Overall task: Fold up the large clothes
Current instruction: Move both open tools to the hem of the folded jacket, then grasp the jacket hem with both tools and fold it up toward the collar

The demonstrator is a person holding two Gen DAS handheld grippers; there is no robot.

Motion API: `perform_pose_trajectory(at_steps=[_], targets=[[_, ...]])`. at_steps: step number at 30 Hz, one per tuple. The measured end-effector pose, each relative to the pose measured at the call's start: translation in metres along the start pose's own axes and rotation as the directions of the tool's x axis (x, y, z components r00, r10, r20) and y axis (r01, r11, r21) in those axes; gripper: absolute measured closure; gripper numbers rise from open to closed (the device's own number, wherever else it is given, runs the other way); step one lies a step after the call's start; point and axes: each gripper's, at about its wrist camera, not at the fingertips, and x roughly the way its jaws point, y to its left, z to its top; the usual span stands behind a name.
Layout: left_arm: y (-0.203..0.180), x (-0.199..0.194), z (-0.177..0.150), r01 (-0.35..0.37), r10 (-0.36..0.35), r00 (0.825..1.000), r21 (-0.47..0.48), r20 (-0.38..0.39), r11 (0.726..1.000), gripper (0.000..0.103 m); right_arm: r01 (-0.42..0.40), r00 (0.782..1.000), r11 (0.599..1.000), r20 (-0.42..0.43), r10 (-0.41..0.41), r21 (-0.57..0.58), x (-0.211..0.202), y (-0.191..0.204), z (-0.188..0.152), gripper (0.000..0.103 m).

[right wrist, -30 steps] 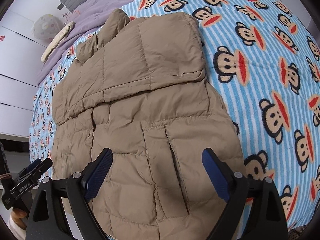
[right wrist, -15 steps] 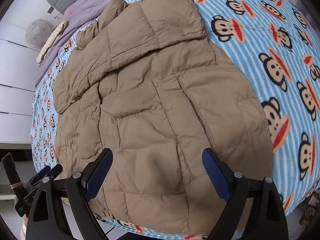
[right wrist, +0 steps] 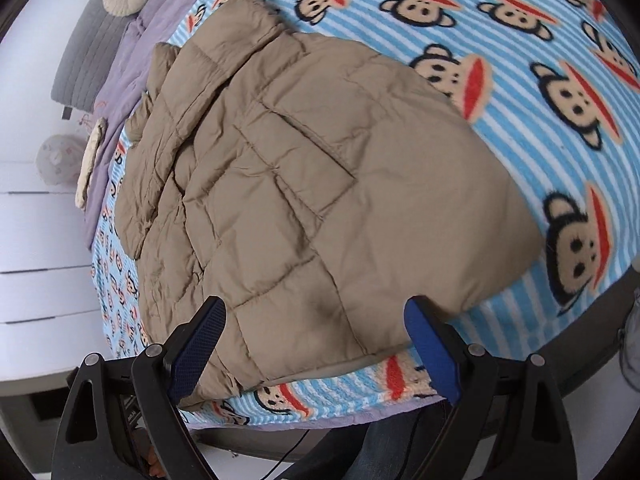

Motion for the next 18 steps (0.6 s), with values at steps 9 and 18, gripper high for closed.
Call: perform_pose_trajectory(at_steps=[9,18], targets=[[0.049,-0.004,-0.019,0.172,-0.175,0.984,-0.154,-0.005,0.973,0.003,-0.122,0.991,0.983,0.076,0.113,0.136,-0.013,-0.033,-0.007,0.01],[0.075,0.013,-0.047,0.373,-0.397,0.917,-0.266,-0.04,0.889,0.003,-0.167,0.986,0.959,0.05,0.159,0.23,-0.01,-0.06,-0.014,0.01]])
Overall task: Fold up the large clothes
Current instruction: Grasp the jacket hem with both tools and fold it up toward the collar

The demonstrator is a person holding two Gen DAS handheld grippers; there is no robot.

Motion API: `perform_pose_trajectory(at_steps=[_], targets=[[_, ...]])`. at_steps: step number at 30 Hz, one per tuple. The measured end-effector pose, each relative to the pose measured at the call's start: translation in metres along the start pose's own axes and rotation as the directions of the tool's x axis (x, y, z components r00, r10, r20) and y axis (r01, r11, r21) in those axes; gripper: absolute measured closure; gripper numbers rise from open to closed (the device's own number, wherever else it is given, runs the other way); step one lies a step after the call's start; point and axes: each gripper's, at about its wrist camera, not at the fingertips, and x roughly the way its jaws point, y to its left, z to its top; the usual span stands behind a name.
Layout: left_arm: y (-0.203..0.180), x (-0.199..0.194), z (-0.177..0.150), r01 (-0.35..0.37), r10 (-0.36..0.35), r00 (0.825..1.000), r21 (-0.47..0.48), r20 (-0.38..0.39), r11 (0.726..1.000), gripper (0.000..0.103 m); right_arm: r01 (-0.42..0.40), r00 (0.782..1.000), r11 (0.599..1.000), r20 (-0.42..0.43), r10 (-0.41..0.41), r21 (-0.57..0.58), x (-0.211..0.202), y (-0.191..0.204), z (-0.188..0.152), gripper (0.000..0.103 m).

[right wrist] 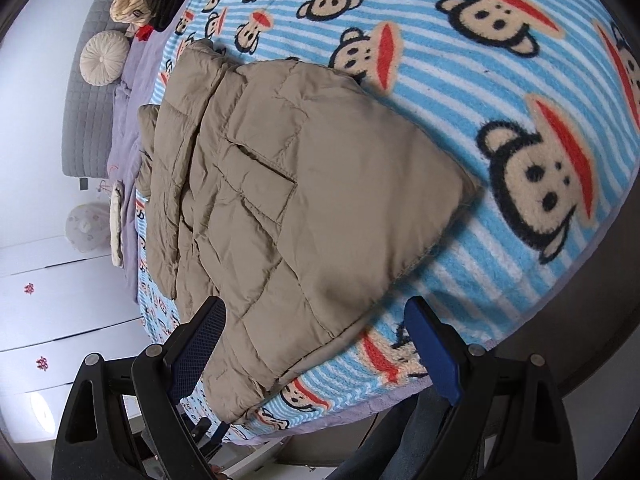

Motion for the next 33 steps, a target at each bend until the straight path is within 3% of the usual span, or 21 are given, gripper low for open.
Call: perform_pose_trajectory(at_steps=[3,7,13,19,21,23,25,27,29,30,33], targets=[[0.01,0.016,-0.004,0.056,-0.059,0.997,-0.059,-0.054,0.997,0.003,-0.012,1.0,0.999,-0.014,0.013,0.036,0.004,-0.009,0.001,0.01],[0.011,0.03,-0.003,0.1,-0.106,0.993,-0.109,-0.05,0.989,0.003,-0.039,0.998,0.996,-0.037,0.042,0.077,0.013,-0.018,-0.001,0.01],[-0.002,0.035,0.01,0.141,-0.142,0.99,-0.093,-0.008,0.986,0.003,-0.029,0.998,0.997,-0.047,0.032,0.066,0.022,-0.016,-0.005,0.01],[-0.014,0.041,0.017,0.123,-0.124,0.992,-0.037,-0.013,0.992,0.003,-0.052,0.998,0.995,-0.029,0.055,0.087,0.027,-0.016,-0.002,0.01],[-0.02,0.04,0.017,0.102,-0.102,0.995,-0.006,-0.002,0.995,0.019,-0.062,0.998,0.993,-0.023,0.065,0.104,0.029,-0.018,-0.001,0.01],[-0.021,0.041,0.019,0.087,-0.087,0.996,-0.001,-0.007,0.996,0.056,-0.077,0.997,0.99,-0.015,0.08,0.116,0.028,-0.019,-0.002,0.011],[-0.018,0.039,0.022,0.099,-0.099,0.995,-0.017,0.001,0.995,0.075,-0.101,0.994,0.988,-0.016,0.104,0.118,0.028,-0.018,-0.002,0.025],[-0.016,0.036,0.024,0.123,-0.123,0.992,-0.023,0.024,0.992,0.083,-0.106,0.994,0.987,-0.023,0.11,0.117,0.03,-0.017,-0.002,0.037],[-0.016,0.03,0.026,0.137,-0.136,0.99,-0.02,0.044,0.99,0.085,-0.105,0.994,0.988,-0.028,0.109,0.111,0.032,-0.015,-0.001,0.063],[-0.018,0.026,0.027,0.143,-0.142,0.988,-0.017,0.056,0.99,0.086,-0.087,0.995,0.991,-0.032,0.091,0.106,0.033,-0.014,-0.001,0.09],[-0.027,0.011,0.032,0.161,-0.161,0.983,0.002,0.092,0.987,0.091,-0.081,0.996,0.994,-0.034,0.084,0.078,0.032,-0.007,0.002,0.097]])
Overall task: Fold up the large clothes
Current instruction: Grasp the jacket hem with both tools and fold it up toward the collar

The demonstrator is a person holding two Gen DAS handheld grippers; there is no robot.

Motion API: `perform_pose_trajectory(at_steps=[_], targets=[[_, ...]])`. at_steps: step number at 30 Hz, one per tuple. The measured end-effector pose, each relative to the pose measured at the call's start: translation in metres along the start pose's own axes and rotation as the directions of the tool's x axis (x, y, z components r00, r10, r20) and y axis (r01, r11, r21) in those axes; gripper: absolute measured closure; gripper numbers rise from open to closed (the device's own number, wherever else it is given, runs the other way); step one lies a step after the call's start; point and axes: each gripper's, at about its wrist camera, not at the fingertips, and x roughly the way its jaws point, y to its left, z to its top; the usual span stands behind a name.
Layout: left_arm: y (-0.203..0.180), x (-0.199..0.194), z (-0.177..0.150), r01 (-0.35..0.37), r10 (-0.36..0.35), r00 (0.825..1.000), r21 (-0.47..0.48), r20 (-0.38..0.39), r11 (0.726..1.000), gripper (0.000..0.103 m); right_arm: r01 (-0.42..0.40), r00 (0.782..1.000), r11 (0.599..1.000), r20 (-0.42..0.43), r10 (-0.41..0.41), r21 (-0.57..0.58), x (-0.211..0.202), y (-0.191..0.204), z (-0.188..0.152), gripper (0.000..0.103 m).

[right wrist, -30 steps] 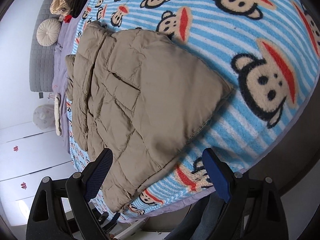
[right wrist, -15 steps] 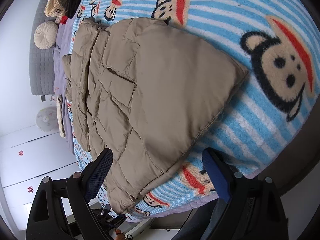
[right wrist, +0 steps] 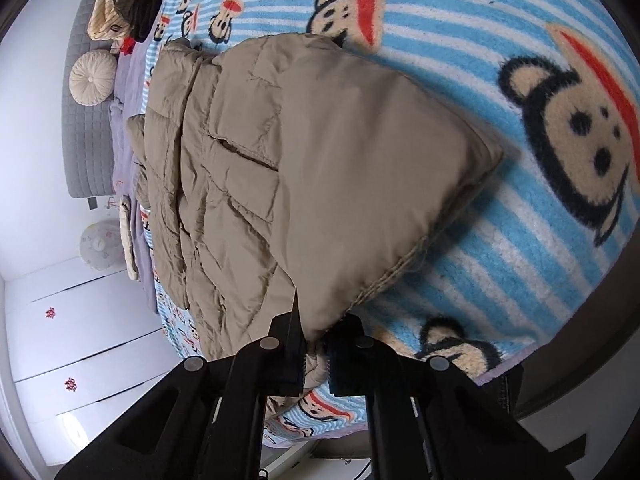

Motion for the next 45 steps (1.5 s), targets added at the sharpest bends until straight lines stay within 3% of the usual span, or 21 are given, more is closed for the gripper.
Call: perform_pose_trajectory(at_steps=[5,9,15,20,23,27,30,38,41,45], targets=[[-0.032,-0.035,0.028,0.018,-0.023,0.995,0.052,0.099,0.998,0.091,-0.061,0.998,0.99,-0.016,0.059,-0.126,-0.009,0.043,0.013,0.097],[-0.065,-0.06,0.067,0.013,-0.032,0.979,0.098,0.199,0.995,0.091,-0.108,0.994,0.97,-0.022,0.106,-0.219,-0.016,0.095,0.038,0.097],[-0.119,-0.075,0.136,-0.058,0.004,0.943,0.154,0.332,0.986,0.091,-0.138,0.989,0.89,-0.021,0.143,-0.434,-0.018,0.201,0.089,0.097],[-0.149,-0.067,0.197,-0.149,0.084,0.921,0.146,0.379,0.978,0.091,-0.135,0.99,0.825,-0.049,0.13,-0.549,0.003,0.278,0.137,0.098],[-0.15,-0.053,0.235,-0.187,0.131,0.922,0.123,0.365,0.975,0.091,-0.102,0.995,0.798,-0.05,0.091,-0.593,0.026,0.313,0.161,0.098],[-0.134,-0.02,0.275,-0.245,0.201,0.925,0.1,0.322,0.964,0.091,-0.056,0.998,0.807,-0.064,0.022,-0.588,0.073,0.338,0.189,0.097],[-0.121,0.006,0.296,-0.286,0.242,0.926,0.118,0.291,0.951,0.091,-0.02,0.998,0.819,-0.055,-0.015,-0.573,0.105,0.341,0.203,0.097],[-0.079,0.084,0.357,-0.307,0.287,0.946,0.129,0.15,0.943,0.09,0.1,0.994,0.869,0.011,-0.108,-0.485,0.179,0.334,0.237,0.097],[-0.071,0.106,0.37,-0.336,0.322,0.939,0.12,0.117,0.934,0.09,0.124,0.992,0.887,0.021,-0.128,-0.445,0.203,0.324,0.248,0.097],[-0.084,0.103,0.364,-0.375,0.352,0.924,0.179,0.147,0.91,0.089,0.134,0.991,0.892,0.033,-0.133,-0.431,0.215,0.321,0.252,0.097]])
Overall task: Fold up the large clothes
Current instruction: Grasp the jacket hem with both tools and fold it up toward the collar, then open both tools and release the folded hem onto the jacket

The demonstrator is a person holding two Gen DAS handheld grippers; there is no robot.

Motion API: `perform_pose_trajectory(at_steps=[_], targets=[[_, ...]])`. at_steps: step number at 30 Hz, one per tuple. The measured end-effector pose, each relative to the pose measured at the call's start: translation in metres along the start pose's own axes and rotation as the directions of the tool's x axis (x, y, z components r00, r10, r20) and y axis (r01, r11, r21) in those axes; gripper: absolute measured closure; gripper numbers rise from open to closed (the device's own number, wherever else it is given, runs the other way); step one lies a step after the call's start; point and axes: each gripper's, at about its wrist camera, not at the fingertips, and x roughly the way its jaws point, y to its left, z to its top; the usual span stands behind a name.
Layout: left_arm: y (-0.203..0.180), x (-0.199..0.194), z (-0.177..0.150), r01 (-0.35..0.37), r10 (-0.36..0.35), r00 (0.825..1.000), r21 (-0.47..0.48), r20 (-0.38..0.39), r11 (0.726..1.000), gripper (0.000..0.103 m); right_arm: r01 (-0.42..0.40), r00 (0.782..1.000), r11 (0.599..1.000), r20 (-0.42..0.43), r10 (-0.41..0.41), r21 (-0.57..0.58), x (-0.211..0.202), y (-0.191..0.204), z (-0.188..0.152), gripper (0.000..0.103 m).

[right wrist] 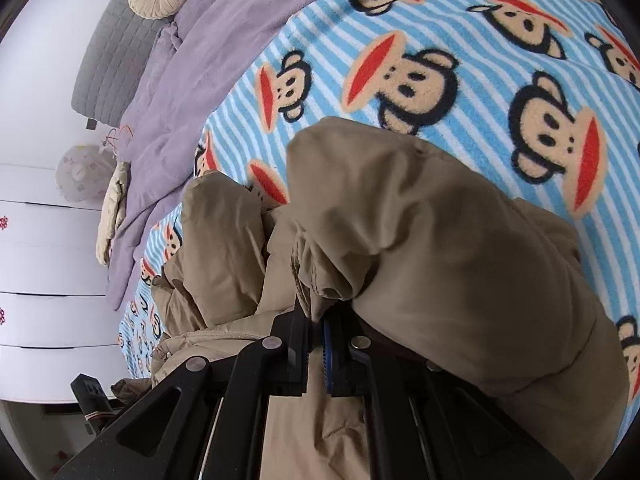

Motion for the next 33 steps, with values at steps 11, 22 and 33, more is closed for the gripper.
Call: perform_pose_trajectory(at_steps=[11,22,33], targets=[[0.004,-0.077,-0.02,-0.073,0.061,0.983,0.065,0.174,0.995,0.017,0.01,1.0,0.997,0.022,-0.008,-0.082,-0.033,0.022,-0.002,0.06],[-0.047,-0.002,-0.029,-0.08,0.056,0.991,0.209,0.119,0.975,0.051,0.077,0.994,0.885,-0.035,-0.104,-0.459,-0.006,0.086,-0.071,0.086],[-0.023,0.068,-0.002,-0.104,0.096,0.991,0.079,0.098,0.991,0.051,0.152,0.988,0.937,0.039,-0.147,-0.314,0.048,0.049,-0.023,0.103]])
